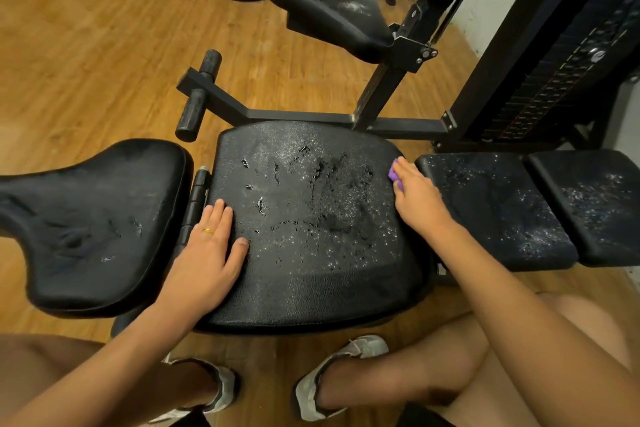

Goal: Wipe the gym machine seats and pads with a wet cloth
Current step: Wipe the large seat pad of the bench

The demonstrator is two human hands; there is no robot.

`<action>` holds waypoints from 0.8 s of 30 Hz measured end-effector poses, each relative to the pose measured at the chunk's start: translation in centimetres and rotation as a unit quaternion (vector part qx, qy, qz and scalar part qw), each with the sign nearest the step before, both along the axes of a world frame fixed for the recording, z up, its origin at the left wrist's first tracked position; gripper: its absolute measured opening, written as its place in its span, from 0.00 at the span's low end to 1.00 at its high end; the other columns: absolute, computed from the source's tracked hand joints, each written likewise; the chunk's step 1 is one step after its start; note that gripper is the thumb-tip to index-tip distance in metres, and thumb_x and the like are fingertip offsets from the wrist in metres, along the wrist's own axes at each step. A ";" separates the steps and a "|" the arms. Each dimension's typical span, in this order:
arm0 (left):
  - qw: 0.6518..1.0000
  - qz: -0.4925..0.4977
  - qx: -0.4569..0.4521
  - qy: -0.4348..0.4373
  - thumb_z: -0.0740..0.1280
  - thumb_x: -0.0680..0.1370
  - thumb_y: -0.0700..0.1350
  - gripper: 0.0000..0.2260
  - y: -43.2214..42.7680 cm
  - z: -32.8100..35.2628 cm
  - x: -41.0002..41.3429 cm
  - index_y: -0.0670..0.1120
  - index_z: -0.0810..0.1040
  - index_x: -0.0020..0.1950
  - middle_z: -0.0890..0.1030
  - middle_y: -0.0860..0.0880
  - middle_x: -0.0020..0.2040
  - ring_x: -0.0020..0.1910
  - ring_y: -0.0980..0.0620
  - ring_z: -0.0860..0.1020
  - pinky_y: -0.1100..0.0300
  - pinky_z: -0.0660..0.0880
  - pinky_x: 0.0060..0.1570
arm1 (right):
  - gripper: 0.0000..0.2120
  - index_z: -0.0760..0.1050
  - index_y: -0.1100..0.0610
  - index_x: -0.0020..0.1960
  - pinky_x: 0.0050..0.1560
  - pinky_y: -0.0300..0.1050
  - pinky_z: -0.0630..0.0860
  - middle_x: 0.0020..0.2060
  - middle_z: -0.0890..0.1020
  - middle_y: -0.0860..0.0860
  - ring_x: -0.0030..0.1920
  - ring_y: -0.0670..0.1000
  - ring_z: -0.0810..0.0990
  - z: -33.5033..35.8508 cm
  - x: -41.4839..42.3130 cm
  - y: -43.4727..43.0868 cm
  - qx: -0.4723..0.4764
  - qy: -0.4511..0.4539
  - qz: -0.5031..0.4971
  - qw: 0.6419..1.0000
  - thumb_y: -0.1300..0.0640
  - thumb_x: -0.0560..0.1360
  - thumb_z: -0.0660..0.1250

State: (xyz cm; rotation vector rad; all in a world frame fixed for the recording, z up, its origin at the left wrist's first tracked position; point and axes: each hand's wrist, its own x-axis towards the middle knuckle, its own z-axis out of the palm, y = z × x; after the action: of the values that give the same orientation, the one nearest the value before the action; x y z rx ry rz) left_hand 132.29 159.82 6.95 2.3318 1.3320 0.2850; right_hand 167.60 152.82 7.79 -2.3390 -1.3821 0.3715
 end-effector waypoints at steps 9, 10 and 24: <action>1.000 -0.005 0.007 -0.005 0.56 0.84 0.53 0.28 0.0 0.0 0.0 0.42 0.54 0.81 0.49 0.47 0.82 0.80 0.50 0.46 0.57 0.45 0.77 | 0.26 0.61 0.52 0.77 0.74 0.40 0.53 0.75 0.61 0.42 0.76 0.42 0.54 -0.1 -4.0 -10.8 0.005 0.015 0.021 1.000 0.65 0.81 0.60; 1.000 -0.003 0.006 -0.004 0.56 0.84 0.53 0.28 0.0 -0.1 -0.1 0.43 0.54 0.81 0.49 0.47 0.82 0.80 0.50 0.46 0.57 0.45 0.76 | 0.26 0.63 0.53 0.76 0.73 0.35 0.52 0.74 0.62 0.43 0.75 0.41 0.55 -0.5 -4.4 -11.4 0.013 0.018 0.017 1.000 0.66 0.80 0.61; 1.000 -0.001 -0.006 0.014 0.49 0.78 0.59 0.34 0.0 -0.2 -0.2 0.43 0.54 0.81 0.49 0.48 0.82 0.80 0.52 0.45 0.58 0.45 0.76 | 0.20 0.66 0.63 0.73 0.74 0.51 0.59 0.74 0.68 0.58 0.75 0.59 0.63 -0.3 3.1 7.1 -0.009 -0.014 0.018 1.000 0.63 0.82 0.56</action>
State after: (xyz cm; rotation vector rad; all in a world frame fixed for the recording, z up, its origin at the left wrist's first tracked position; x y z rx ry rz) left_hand 132.12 159.84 6.70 2.3347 1.3393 0.2441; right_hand 170.68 159.96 7.49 -2.3449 -1.4424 0.3648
